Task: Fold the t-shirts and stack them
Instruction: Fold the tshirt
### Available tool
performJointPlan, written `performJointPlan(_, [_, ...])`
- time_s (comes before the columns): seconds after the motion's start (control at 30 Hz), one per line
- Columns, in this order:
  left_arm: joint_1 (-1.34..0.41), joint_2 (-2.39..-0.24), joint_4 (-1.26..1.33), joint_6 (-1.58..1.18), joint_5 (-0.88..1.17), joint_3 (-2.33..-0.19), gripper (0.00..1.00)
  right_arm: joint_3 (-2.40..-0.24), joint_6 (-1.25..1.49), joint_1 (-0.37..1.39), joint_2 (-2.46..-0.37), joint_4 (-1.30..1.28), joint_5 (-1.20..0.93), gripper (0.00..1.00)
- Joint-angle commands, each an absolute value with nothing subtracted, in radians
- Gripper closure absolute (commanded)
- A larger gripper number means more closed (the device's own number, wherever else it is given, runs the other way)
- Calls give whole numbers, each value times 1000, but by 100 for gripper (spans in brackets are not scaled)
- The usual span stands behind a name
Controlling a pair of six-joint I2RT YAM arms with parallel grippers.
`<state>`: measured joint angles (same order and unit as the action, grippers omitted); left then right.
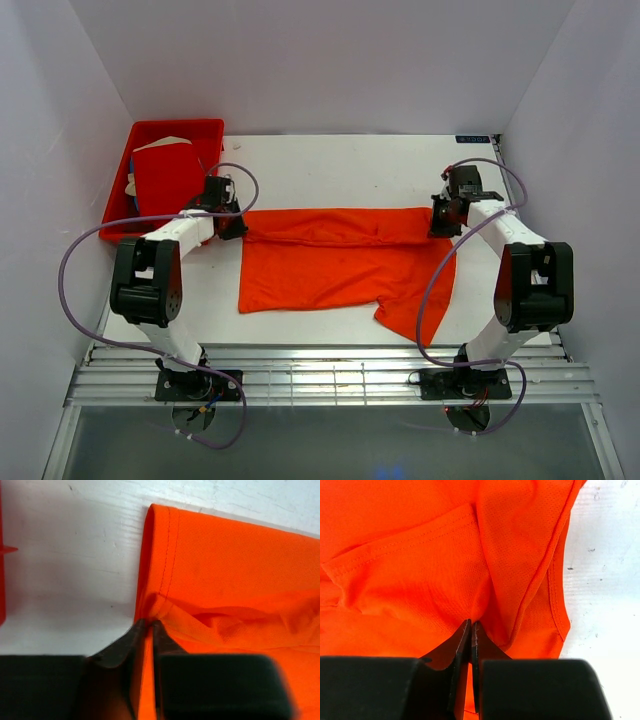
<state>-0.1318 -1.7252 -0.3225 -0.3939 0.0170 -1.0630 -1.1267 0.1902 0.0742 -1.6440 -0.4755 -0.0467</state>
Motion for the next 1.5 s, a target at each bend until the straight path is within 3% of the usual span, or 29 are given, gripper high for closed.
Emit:
performJointPlan(0.0, [-155, -1687, -363, -380, -49, -1066, 74, -1109, 179, 77, -1626, -508, -5, 92])
performJointPlan(0.03, [-158, -1696, -382, -382, -63, -1071, 57, -1112, 179, 77, -1631, -526, -5, 89])
performJointPlan(0.07, [-161, -1700, -397, -387, -80, -1086, 51, -1115, 183, 77, -1637, -538, 9, 86])
performJointPlan(0.1, [-169, -1703, -434, -399, -124, -1095, 43, -1124, 184, 77, -1647, -567, 35, 75])
performJointPlan(0.3, [-206, -1612, -489, -448, -278, -1143, 42, -1164, 186, 77, -1592, -594, 95, 60])
performJointPlan(0.33, [-207, -1602, -479, -457, -276, -1150, 43, -1178, 184, 77, -1585, -595, 100, 59])
performJointPlan(0.43, [-213, -1595, -422, -459, -256, -1184, 59, -1225, 184, 77, -1580, -584, 86, 56])
performJointPlan(0.53, [-213, -1652, -373, -462, -215, -1235, 80, -1271, 181, 77, -1623, -552, 69, 58])
performJointPlan(0.63, [-213, -1770, -370, -466, -172, -1316, 100, -1328, 186, 75, -1704, -549, 71, 80])
performJointPlan(0.67, [-213, -1801, -373, -472, -161, -1336, 100, -1376, 187, 77, -1753, -552, 61, 91])
performJointPlan(0.7, [-213, -1827, -380, -477, -157, -1356, 100, -1397, 189, 77, -1776, -554, 60, 92])
performJointPlan(1.07, [-213, -1994, -425, -515, -89, -1408, 100, -1520, 193, 72, -1979, -572, 81, 92])
performJointPlan(1.47, [-212, -2098, -469, -531, -189, -1437, 100, -1580, 215, 49, -2121, -635, 176, 92])
